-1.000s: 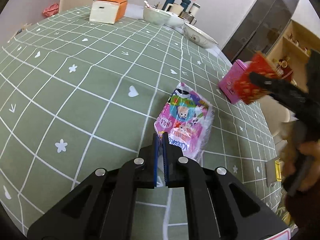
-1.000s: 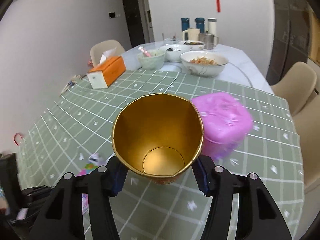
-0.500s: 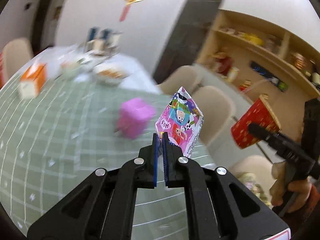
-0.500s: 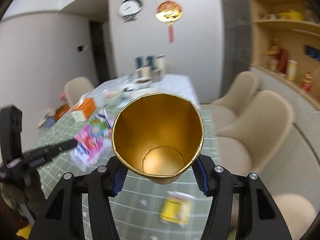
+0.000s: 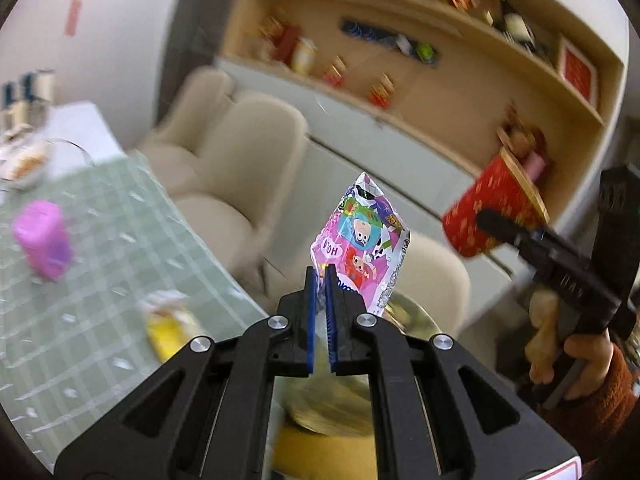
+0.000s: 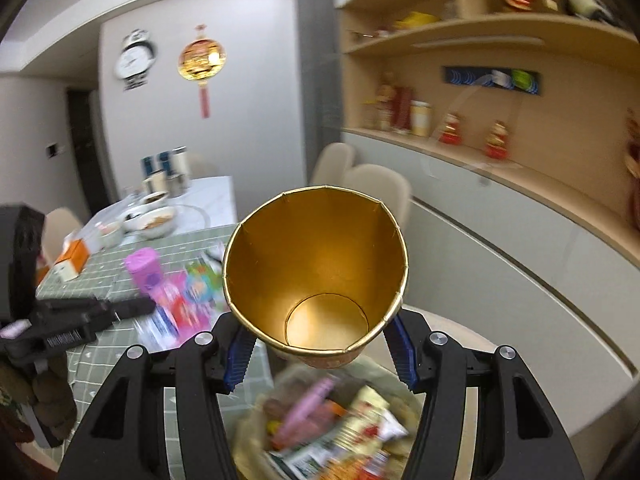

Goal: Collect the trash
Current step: 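Carry the pink wrapper and red paper cup to the trash bag, then open both grippers over the trash bag to drop the wrapper and cup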

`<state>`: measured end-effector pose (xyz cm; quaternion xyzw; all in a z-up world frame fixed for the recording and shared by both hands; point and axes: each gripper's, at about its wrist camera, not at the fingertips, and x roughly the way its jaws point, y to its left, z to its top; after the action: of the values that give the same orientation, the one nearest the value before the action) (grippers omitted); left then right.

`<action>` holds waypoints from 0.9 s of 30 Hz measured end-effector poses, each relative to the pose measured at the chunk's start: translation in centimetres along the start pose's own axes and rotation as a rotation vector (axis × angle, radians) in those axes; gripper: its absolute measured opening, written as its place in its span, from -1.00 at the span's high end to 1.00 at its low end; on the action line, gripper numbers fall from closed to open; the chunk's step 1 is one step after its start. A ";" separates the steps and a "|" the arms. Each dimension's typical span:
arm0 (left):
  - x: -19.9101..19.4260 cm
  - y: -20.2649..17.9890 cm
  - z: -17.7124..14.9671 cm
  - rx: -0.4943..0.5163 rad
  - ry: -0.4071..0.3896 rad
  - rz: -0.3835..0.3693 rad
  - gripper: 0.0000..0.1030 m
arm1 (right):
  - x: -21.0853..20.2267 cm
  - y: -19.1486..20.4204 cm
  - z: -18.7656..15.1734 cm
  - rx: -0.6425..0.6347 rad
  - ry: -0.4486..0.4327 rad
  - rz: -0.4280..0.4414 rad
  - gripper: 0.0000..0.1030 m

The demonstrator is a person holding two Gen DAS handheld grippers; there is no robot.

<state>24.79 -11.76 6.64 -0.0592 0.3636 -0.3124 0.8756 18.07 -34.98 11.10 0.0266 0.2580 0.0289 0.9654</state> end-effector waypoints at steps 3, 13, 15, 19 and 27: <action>4.2 -2.3 -1.2 0.030 0.122 -0.050 0.92 | -1.1 -2.5 -1.5 0.052 0.003 -0.030 -0.06; 13.2 -5.8 -4.7 0.122 0.323 -0.027 0.91 | -1.1 -6.6 -6.9 0.168 0.088 -0.057 -0.06; 13.4 -5.2 -4.5 0.077 0.319 -0.034 0.70 | 0.0 -6.6 -7.8 0.195 0.118 -0.034 -0.06; 11.0 -3.3 -3.5 0.015 0.255 -0.028 0.45 | 2.4 -6.0 -8.5 0.225 0.164 0.018 -0.06; 1.0 1.2 -5.2 -0.017 0.076 0.149 0.20 | 10.1 -2.0 -11.2 0.265 0.326 0.162 -0.06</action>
<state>22.39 -10.76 1.90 -0.0276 0.4027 -0.2450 0.8815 21.27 -35.82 -3.74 0.1686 0.4091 0.0761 0.8936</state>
